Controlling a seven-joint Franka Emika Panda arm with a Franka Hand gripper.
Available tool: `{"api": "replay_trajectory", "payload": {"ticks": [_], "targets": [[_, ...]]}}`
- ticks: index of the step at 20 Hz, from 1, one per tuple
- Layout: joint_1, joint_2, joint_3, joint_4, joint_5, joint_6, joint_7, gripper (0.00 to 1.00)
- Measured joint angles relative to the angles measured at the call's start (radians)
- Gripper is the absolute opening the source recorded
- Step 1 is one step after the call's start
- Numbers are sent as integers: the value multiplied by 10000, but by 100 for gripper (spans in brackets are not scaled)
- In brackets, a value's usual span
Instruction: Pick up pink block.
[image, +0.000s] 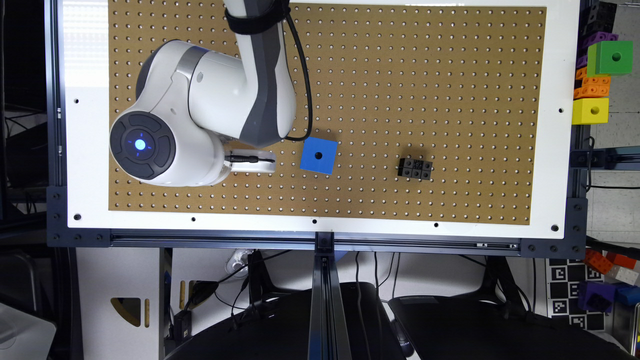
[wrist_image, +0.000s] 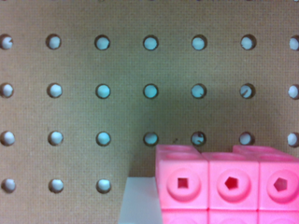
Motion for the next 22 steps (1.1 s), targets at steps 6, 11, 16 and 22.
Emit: {"api": "replay_trajectory", "payload": {"ticks": [6, 11, 16, 22], "targets": [[0, -1, 0, 0, 0, -7, 0, 0], [-1, -16, 0, -1, 0, -16, 0, 0], [-2, -520, 0, -3, 0, -566, 0, 0], [-2, -1103, 0, -6, 0, -1188, 0, 0]]}}
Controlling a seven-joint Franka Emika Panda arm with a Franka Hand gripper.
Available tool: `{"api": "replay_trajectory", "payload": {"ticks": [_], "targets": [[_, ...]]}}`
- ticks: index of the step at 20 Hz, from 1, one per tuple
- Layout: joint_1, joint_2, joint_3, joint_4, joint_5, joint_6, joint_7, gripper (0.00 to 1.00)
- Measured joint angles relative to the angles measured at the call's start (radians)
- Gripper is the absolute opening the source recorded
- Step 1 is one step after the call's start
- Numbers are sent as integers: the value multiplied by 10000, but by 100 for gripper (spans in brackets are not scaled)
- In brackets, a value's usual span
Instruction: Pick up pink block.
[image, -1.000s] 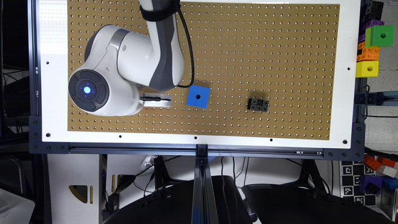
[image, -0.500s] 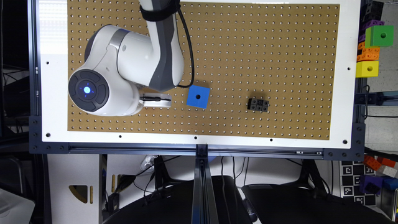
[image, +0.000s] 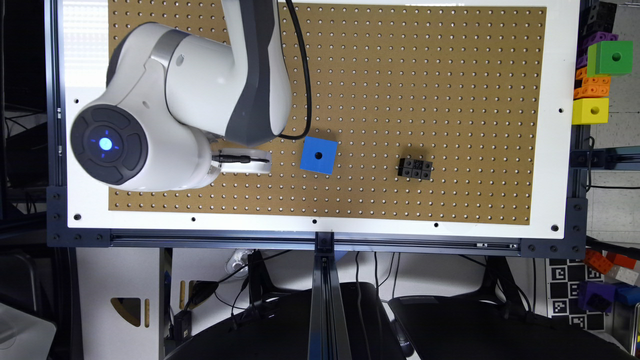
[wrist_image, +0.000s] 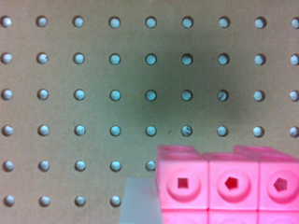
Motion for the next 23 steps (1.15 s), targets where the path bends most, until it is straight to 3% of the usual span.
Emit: {"api": "replay_trajectory", "payload": {"ticks": [3, 9, 23], "targets": [[0, -254, 0, 2, 0, -231, 0, 0], [1, -1114, 0, 1, 1, -1097, 0, 0], [2, -2016, 1, 6, 5, -1880, 0, 0]]}}
